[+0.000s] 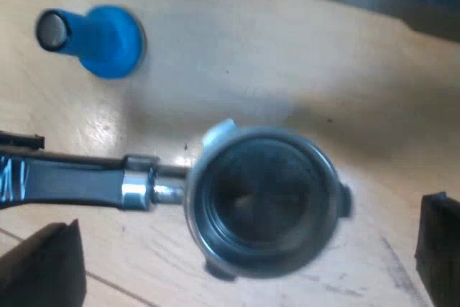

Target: Put the handle in the coffee machine

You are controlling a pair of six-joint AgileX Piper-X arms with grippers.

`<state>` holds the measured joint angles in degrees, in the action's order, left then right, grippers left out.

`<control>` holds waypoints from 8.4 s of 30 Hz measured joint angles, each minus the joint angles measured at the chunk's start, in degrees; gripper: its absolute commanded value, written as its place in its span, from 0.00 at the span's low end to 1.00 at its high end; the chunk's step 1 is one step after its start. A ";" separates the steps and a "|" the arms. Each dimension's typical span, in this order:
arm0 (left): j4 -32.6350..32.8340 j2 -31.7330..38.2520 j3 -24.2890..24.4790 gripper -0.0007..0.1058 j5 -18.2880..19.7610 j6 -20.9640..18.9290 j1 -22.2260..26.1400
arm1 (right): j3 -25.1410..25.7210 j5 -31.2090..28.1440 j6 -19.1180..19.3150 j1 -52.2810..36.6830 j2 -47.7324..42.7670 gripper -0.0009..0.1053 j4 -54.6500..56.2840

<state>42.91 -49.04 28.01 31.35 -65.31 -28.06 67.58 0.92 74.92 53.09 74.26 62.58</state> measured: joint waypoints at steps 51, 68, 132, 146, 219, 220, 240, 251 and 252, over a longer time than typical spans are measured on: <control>8.11 -2.75 5.35 0.01 8.06 16.00 30.80 | -2.27 -60.63 -7.17 26.54 5.58 0.90 -35.29; 3.02 -16.45 11.35 0.01 10.32 18.80 30.80 | -2.27 -62.12 -6.83 27.04 10.05 0.90 -39.66; -3.22 -22.40 15.88 0.01 17.52 23.83 36.05 | -8.29 -69.83 0.87 27.04 21.34 0.90 -59.99; -3.02 -24.71 18.32 0.01 19.09 23.61 35.49 | -8.29 -69.83 0.87 27.04 21.34 0.90 -59.99; 2.54 -25.19 23.55 0.01 18.74 17.27 34.67 | -12.22 -62.64 10.67 14.35 32.07 0.44 -86.66; 2.54 -25.19 23.55 0.01 18.86 17.27 34.67 | -12.22 -62.00 11.96 13.56 33.00 0.44 -90.08; 2.54 -25.19 23.55 0.01 18.90 17.51 34.67 | -12.22 -47.84 24.38 4.43 35.73 0.44 -105.78; 2.25 -25.19 23.55 0.01 18.97 17.51 34.67 | -10.51 -47.77 28.73 4.45 39.02 0.44 -115.33; 2.25 -25.19 23.55 0.01 18.97 17.51 34.67 | -10.51 -47.77 29.62 4.45 39.02 0.44 -115.75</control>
<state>45.16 -74.23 51.57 50.32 -47.80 6.62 57.06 -46.85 104.54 57.54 113.28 -53.17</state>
